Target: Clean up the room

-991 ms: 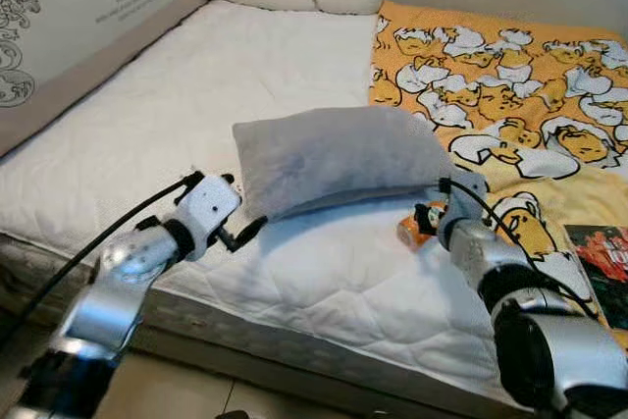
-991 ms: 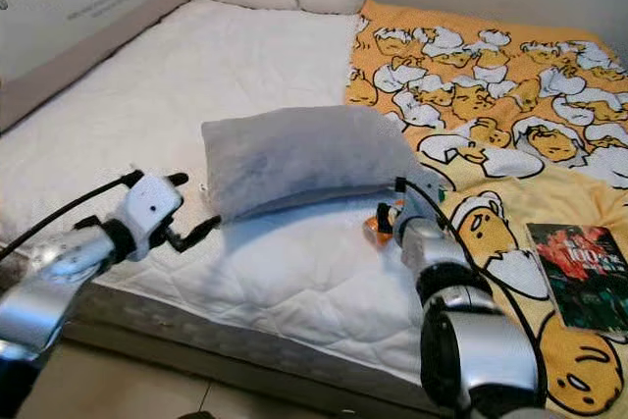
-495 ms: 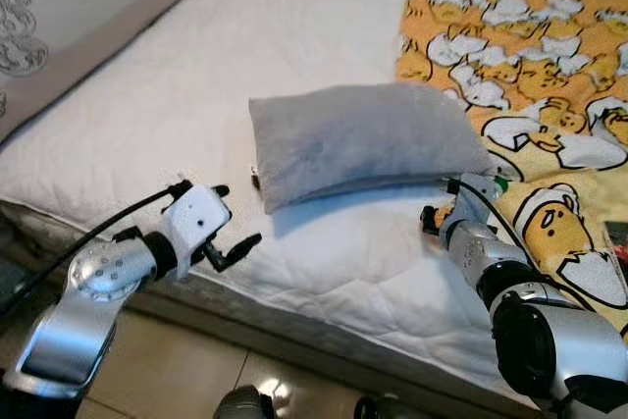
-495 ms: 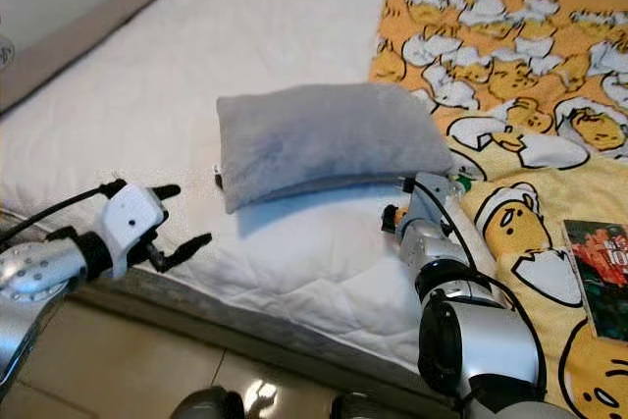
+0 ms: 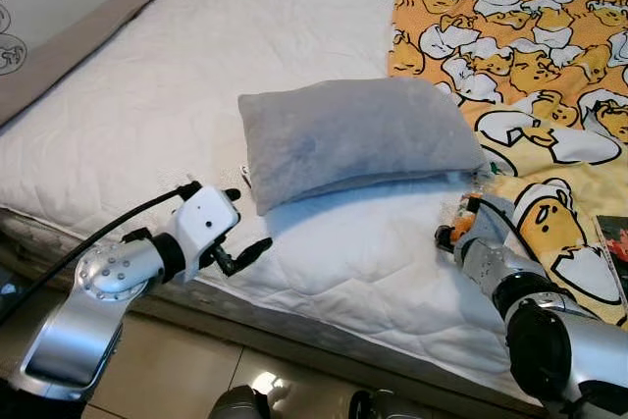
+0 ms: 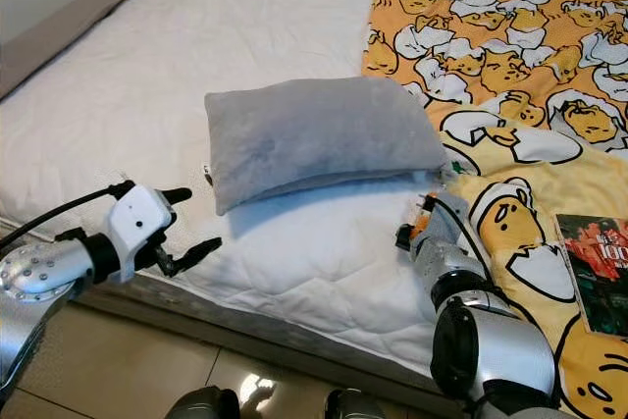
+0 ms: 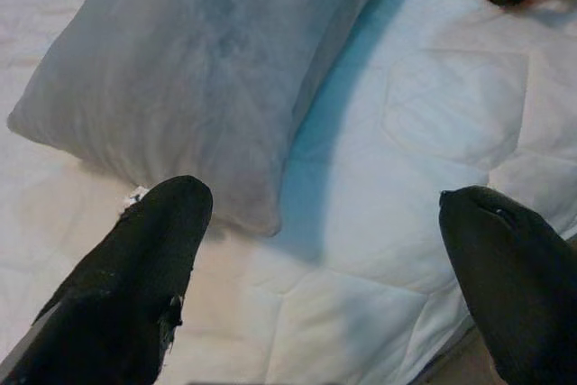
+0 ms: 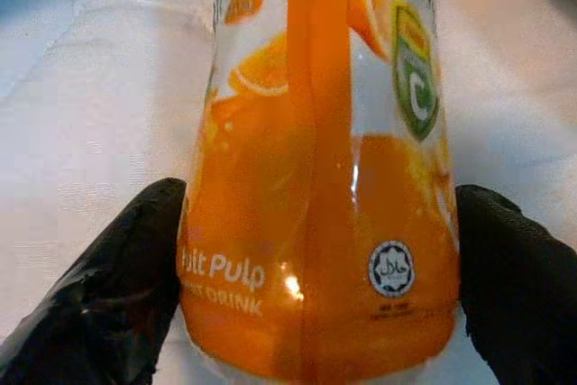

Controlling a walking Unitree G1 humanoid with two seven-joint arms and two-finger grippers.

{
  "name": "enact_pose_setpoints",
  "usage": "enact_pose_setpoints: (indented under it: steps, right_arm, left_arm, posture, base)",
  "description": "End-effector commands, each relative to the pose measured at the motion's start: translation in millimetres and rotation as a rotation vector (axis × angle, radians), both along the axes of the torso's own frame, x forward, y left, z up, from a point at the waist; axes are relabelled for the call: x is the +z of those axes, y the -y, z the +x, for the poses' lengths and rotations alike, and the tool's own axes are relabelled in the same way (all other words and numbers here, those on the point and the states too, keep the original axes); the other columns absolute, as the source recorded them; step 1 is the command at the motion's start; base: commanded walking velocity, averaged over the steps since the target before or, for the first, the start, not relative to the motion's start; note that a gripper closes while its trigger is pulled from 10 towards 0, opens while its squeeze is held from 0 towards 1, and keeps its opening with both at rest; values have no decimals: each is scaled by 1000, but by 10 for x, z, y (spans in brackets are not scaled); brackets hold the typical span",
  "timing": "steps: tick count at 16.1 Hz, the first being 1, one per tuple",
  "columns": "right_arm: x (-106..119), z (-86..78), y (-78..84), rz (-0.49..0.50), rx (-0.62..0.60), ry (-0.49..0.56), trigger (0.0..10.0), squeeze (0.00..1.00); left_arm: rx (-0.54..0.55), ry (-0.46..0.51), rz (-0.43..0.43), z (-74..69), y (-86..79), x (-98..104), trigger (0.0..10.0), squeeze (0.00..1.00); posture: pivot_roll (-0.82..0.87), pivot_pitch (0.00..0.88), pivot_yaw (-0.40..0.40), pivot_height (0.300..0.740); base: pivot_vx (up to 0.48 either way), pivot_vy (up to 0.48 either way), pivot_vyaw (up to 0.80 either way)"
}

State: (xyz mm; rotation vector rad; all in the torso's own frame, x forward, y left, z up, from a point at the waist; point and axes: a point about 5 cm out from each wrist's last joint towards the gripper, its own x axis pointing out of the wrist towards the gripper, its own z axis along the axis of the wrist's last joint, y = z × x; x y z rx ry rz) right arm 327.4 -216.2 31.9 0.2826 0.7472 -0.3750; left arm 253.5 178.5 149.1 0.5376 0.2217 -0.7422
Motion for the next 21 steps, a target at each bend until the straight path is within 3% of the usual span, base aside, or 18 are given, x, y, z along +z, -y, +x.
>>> enact_pose_setpoints:
  steps: [1, 8, 13, 15, 18, 19, 20, 21]
  right_arm:
    - [-30, -32, 22, 25, 0, -15, 0, 0]
    - [-31, -16, -37, 92, 41, 24, 0, 0]
    - [-140, -106, -102, 166, 54, 77, 0, 0]
    - [-134, -185, -166, 148, 75, 160, 0, 0]
    - [13, -283, -170, 43, 122, 313, 0, 0]
    - [187, -339, -141, 40, 73, 469, 0, 0]
    - [308, -475, -29, -122, 44, 543, 10000, 0]
    - [321, -541, 46, -149, -33, 543, 10000, 0]
  left_arm:
    - [-4, -21, 4, 6, 6, -38, 10000, 0]
    - [18, -73, -47, 3, -39, -159, 10000, 0]
    - [38, -69, -109, 41, 29, -195, 10000, 0]
    - [44, -65, -126, 78, 45, -210, 10000, 0]
    - [62, -62, -144, 99, 45, -231, 10000, 0]
    - [127, -59, -190, 114, 42, -247, 10000, 0]
    - [228, -41, -218, 136, 42, -301, 10000, 0]
    - [249, -40, -227, 129, 57, -321, 10000, 0]
  posture:
    - [138, 105, -28, 740]
    - [105, 0, -18, 740]
    - [61, 0, 10, 740]
    - [40, 0, 19, 740]
    - [26, 0, 30, 740]
    - [11, 0, 38, 740]
    - [9, 0, 25, 740]
    - [9, 0, 23, 740]
  base:
    - [0, 0, 0]
    - [0, 0, 0]
    - [0, 0, 0]
    - [0, 0, 0]
    - [0, 0, 0]
    - [0, 0, 0]
    - [0, 0, 0]
    - [0, 0, 0]
